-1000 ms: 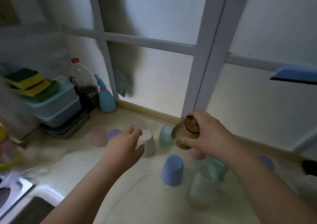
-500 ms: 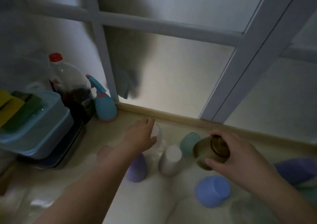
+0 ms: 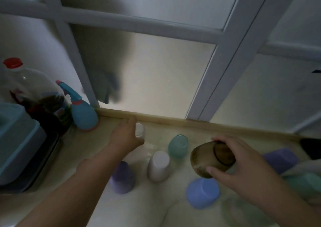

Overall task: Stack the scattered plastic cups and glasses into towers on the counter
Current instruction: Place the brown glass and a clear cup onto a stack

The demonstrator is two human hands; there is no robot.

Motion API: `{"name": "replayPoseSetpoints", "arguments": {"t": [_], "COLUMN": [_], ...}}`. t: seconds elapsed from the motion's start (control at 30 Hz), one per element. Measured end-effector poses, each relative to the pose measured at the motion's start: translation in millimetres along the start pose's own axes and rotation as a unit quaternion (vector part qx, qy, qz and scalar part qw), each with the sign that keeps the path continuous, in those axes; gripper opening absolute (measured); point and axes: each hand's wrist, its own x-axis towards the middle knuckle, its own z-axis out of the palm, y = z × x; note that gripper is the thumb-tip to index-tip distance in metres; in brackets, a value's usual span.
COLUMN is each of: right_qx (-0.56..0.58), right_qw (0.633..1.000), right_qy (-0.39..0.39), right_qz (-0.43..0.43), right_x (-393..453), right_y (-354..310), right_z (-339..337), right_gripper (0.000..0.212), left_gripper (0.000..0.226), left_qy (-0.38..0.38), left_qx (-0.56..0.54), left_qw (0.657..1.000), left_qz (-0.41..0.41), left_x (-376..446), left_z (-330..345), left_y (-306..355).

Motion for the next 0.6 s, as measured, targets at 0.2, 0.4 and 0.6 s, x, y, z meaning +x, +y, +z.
{"name": "replayPoseSetpoints", "arguments": {"t": [0.2, 0.4, 0.6], "right_qx": [-0.001, -0.010, -0.024], "right_qw": [1.000, 0.998, 0.996], "right_qy": [0.008, 0.042, 0.061], "right_qz": [-0.001, -0.043, -0.055], "right_x": [-22, -69, -108], "right_y": [-9, 15, 55], "right_z": [-29, -76, -121], "right_gripper": [0.065, 0.059, 0.068], "left_gripper": [0.059, 0.055, 0.054], "left_qy": [0.080, 0.082, 0.071], "left_qx": [-0.059, -0.106, -0.103], "left_qw": [0.992, 0.985, 0.984], "left_qz": [0.072, 0.111, 0.129], "left_x": [-64, -131, -180], "left_z": [-40, -48, -31], "left_y": [61, 133, 194]}}
